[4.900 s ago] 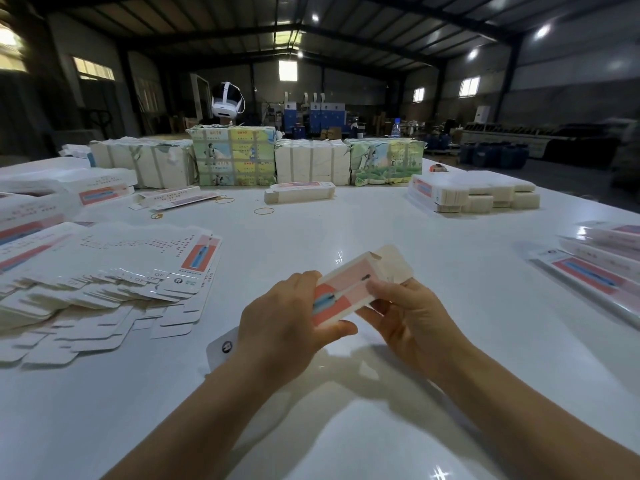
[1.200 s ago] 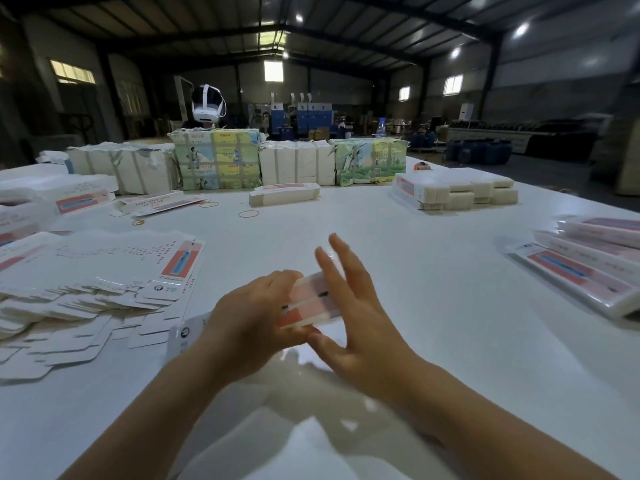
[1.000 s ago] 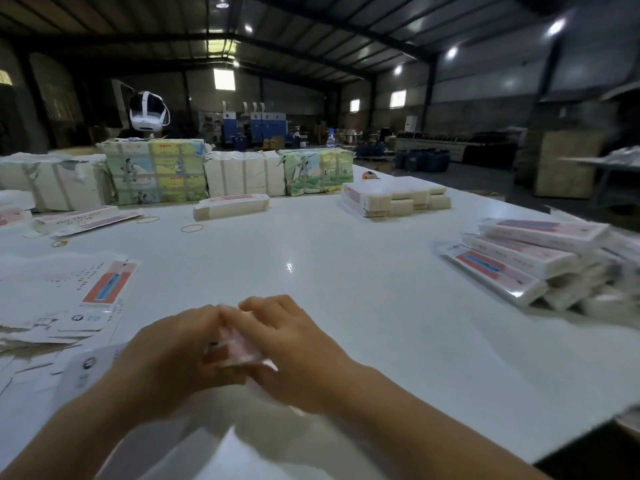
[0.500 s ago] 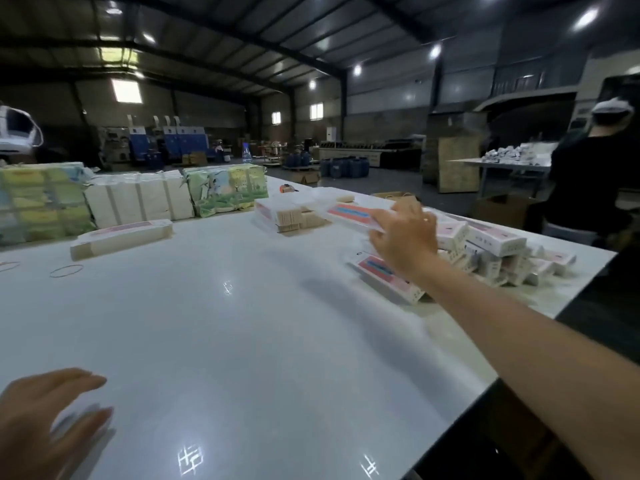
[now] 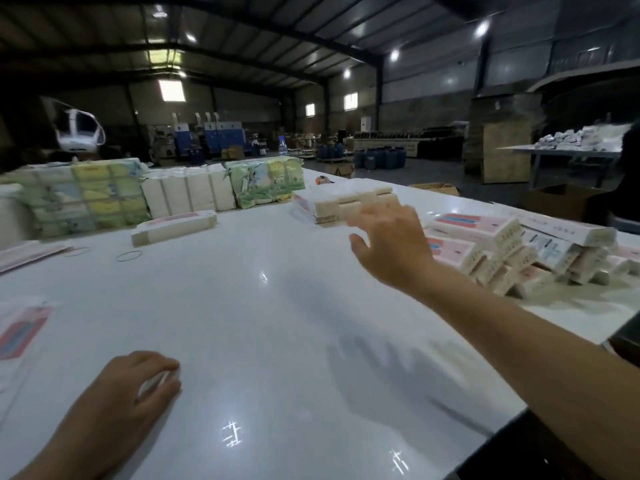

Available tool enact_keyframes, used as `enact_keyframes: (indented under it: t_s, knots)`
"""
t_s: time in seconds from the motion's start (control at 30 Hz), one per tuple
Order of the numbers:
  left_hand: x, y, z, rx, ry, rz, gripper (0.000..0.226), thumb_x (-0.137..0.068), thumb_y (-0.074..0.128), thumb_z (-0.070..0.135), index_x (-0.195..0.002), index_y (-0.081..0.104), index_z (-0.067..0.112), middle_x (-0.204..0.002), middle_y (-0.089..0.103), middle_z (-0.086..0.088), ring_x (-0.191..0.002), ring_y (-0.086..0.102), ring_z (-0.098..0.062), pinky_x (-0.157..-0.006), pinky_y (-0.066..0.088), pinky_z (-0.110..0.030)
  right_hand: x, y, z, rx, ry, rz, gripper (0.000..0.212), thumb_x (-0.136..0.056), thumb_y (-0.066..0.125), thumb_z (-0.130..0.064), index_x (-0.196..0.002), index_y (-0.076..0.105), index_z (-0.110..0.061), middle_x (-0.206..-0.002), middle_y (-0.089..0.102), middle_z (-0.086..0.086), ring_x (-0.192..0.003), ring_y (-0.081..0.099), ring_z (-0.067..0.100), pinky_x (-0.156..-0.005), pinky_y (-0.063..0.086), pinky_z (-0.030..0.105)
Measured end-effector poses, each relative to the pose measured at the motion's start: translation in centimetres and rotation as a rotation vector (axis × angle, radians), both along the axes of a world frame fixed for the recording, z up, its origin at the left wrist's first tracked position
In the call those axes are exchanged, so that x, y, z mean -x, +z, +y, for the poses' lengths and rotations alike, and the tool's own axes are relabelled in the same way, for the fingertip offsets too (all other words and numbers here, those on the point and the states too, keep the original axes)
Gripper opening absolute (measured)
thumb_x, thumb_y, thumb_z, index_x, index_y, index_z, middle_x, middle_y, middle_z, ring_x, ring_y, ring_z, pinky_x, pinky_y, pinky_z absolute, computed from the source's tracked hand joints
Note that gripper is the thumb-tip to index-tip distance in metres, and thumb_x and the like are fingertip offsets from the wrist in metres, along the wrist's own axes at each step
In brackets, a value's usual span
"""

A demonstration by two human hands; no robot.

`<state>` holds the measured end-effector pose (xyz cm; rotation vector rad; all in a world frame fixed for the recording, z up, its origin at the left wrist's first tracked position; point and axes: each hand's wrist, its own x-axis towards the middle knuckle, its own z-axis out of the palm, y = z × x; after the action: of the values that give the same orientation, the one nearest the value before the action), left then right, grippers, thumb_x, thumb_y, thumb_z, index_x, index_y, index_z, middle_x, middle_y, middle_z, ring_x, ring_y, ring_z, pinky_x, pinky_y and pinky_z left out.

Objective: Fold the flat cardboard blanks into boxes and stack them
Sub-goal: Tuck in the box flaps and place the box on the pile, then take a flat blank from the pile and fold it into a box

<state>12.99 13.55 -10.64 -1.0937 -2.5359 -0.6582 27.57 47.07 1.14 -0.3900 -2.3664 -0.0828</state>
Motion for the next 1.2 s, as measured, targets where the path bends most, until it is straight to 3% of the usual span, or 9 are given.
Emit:
enact_keyframes:
  t_s: [0.13, 0.27, 0.47, 0.57, 0.73, 0.8, 0.9, 1.07, 1.2]
  knots:
    - [-2.4, 1.6, 0.0, -0.037, 0.024, -0.007, 0.014, -0.084, 0.061, 0.024, -0.087, 0.072, 0.015, -0.091, 0.066, 0.006, -0.087, 0.058, -0.018, -0.077, 0.035, -0.022, 3.8, -4.1, -10.9, 0.147, 0.431, -0.140, 0.030, -0.092, 0.049, -0.025, -0.116, 0.066, -0.019, -0.120, 0.064, 0.004, -0.110, 0.054, 0.025, -0.093, 0.043, 0.038]
    - [-2.5, 1.3, -0.3, -0.050, 0.026, -0.080, 0.014, -0.090, 0.058, 0.020, -0.098, 0.068, 0.016, -0.103, 0.064, 0.004, -0.099, 0.052, -0.015, -0.088, 0.039, -0.025, 6.1, -9.7, -15.3, 0.140, 0.423, -0.399, 0.031, -0.095, 0.039, -0.028, -0.115, 0.062, -0.020, -0.122, 0.056, -0.001, -0.114, 0.046, 0.021, -0.093, 0.041, 0.033]
    - [-1.4, 2.4, -0.1, -0.014, 0.065, -0.261, 0.019, -0.087, 0.055, 0.026, -0.096, 0.071, 0.021, -0.104, 0.065, 0.003, -0.099, 0.055, -0.014, -0.088, 0.045, -0.032, 6.7, -11.1, -14.6, 0.209, 0.458, -0.297, 0.028, -0.096, 0.043, -0.029, -0.111, 0.066, -0.026, -0.121, 0.059, -0.012, -0.112, 0.048, 0.013, -0.089, 0.041, 0.026]
    - [2.3, 5.3, -1.9, -0.143, 0.205, -0.417, 0.017, -0.085, 0.059, 0.027, -0.096, 0.070, 0.021, -0.102, 0.068, 0.004, -0.086, 0.060, -0.009, -0.084, 0.050, -0.029, 6.8, -11.0, -14.7, 0.175, 0.462, -0.302, 0.026, -0.096, 0.043, -0.029, -0.111, 0.065, -0.028, -0.118, 0.058, -0.015, -0.110, 0.046, 0.010, -0.085, 0.038, 0.022]
    - [10.3, 7.5, -8.9, 0.182, 0.883, -0.254, 0.070, -0.081, 0.050, 0.066, -0.126, 0.046, 0.012, -0.129, 0.044, -0.010, -0.121, 0.039, -0.027, -0.094, 0.035, -0.041, 6.7, -11.0, -14.8, 0.220, 0.458, -0.276, 0.023, -0.093, 0.053, -0.025, -0.108, 0.069, -0.025, -0.114, 0.061, -0.014, -0.108, 0.049, 0.010, -0.084, 0.036, 0.020]
    - [12.2, 6.6, -10.8, 0.286, 1.002, -0.283, 0.097, -0.067, 0.046, 0.085, -0.129, 0.042, 0.011, -0.130, 0.039, -0.012, -0.122, 0.033, -0.028, -0.093, 0.031, -0.043, 6.8, -10.9, -14.9, 0.241, 0.450, -0.272, 0.020, -0.090, 0.057, -0.023, -0.104, 0.071, -0.024, -0.111, 0.062, -0.014, -0.105, 0.051, 0.010, -0.083, 0.037, 0.022]
    - [14.0, 5.7, -11.4, 0.347, 1.027, -0.262, 0.109, -0.054, 0.057, 0.087, -0.129, 0.039, 0.009, -0.127, 0.038, -0.012, -0.120, 0.034, -0.028, -0.091, 0.031, -0.042, 6.8, -10.7, -15.1, 0.258, 0.444, -0.296, 0.018, -0.089, 0.059, -0.021, -0.102, 0.072, -0.023, -0.107, 0.063, -0.014, -0.101, 0.051, 0.010, -0.083, 0.038, 0.024]
    - [15.8, 7.3, -12.6, 0.068, 0.999, -0.476, 0.072, -0.062, 0.079, 0.054, -0.109, 0.052, 0.007, -0.105, 0.056, -0.011, -0.100, 0.055, -0.028, -0.089, 0.046, -0.037, 6.5, -10.3, -15.1, 0.273, 0.443, -0.308, 0.016, -0.087, 0.061, -0.018, -0.099, 0.072, -0.021, -0.104, 0.062, -0.012, -0.101, 0.053, 0.013, -0.086, 0.041, 0.030]
    - [15.9, 6.9, -12.8, -0.126, 0.996, -0.396, 0.028, -0.081, 0.070, 0.031, -0.090, 0.053, 0.010, -0.081, 0.061, -0.008, -0.072, 0.062, -0.023, -0.071, 0.054, -0.034, 6.4, -10.1, -15.1, 0.272, 0.441, -0.307, 0.015, -0.088, 0.061, -0.018, -0.098, 0.072, -0.021, -0.104, 0.062, -0.012, -0.101, 0.053, 0.015, -0.086, 0.041, 0.031]
